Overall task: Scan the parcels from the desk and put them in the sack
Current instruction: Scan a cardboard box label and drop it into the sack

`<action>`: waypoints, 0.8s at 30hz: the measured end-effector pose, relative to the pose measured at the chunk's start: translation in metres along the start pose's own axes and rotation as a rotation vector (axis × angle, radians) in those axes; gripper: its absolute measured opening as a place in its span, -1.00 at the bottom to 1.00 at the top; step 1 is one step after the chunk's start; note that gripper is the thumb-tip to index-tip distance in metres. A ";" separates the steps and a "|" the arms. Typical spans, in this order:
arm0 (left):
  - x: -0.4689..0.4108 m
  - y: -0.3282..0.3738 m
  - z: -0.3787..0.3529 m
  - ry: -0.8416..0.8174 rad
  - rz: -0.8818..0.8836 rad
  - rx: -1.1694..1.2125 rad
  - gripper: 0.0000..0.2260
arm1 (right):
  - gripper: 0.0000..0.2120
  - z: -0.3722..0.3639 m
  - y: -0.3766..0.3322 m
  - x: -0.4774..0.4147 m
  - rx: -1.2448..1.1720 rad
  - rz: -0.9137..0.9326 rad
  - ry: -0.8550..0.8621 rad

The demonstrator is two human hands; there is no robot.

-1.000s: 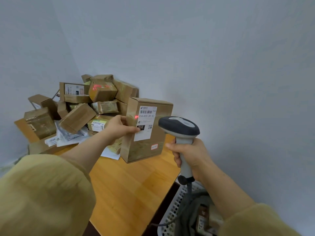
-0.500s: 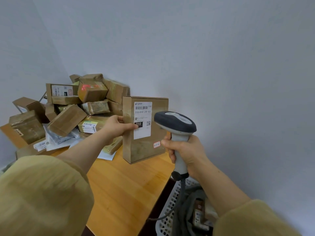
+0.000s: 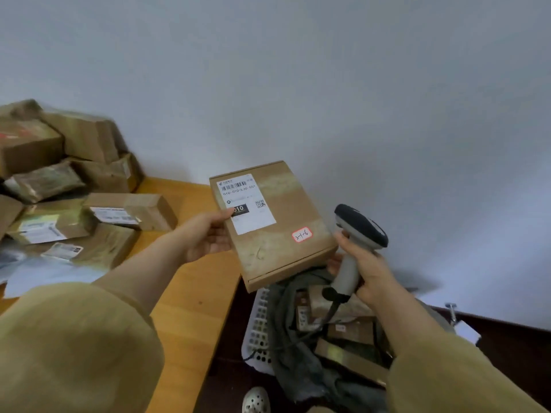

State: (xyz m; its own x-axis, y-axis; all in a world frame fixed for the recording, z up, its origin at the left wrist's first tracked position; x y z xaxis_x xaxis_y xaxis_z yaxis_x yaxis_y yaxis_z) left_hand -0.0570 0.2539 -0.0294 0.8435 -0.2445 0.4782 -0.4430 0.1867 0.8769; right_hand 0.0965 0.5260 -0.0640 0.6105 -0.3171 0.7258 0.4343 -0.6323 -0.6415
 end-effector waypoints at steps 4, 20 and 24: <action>-0.016 -0.035 -0.070 -0.105 0.111 -0.016 -0.77 | -0.35 0.057 0.009 -0.014 -0.139 0.008 0.136; -0.045 -0.224 -0.198 -0.219 0.555 -0.214 -0.82 | -0.89 0.235 0.128 -0.040 -0.309 -0.255 0.409; -0.082 -0.266 -0.160 0.065 0.527 -0.296 -0.94 | -0.78 0.234 0.102 -0.062 -0.220 -0.093 0.451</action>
State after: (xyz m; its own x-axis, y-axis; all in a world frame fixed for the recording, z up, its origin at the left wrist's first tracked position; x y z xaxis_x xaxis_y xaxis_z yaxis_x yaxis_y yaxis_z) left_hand 0.0408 0.3767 -0.3099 0.5546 0.0092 0.8320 -0.7105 0.5256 0.4679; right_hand 0.2580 0.6463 -0.2329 0.2081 -0.4954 0.8434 0.2940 -0.7907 -0.5370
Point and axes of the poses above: each hand's wrist, its own x-axis away from the middle knuckle, its own z-axis out of the back of the hand, y = z × x, the point moved 9 cm from there along -x, towards the middle knuckle, and after that the axes turned 7 degrees about -z, right-handed, at the moved point
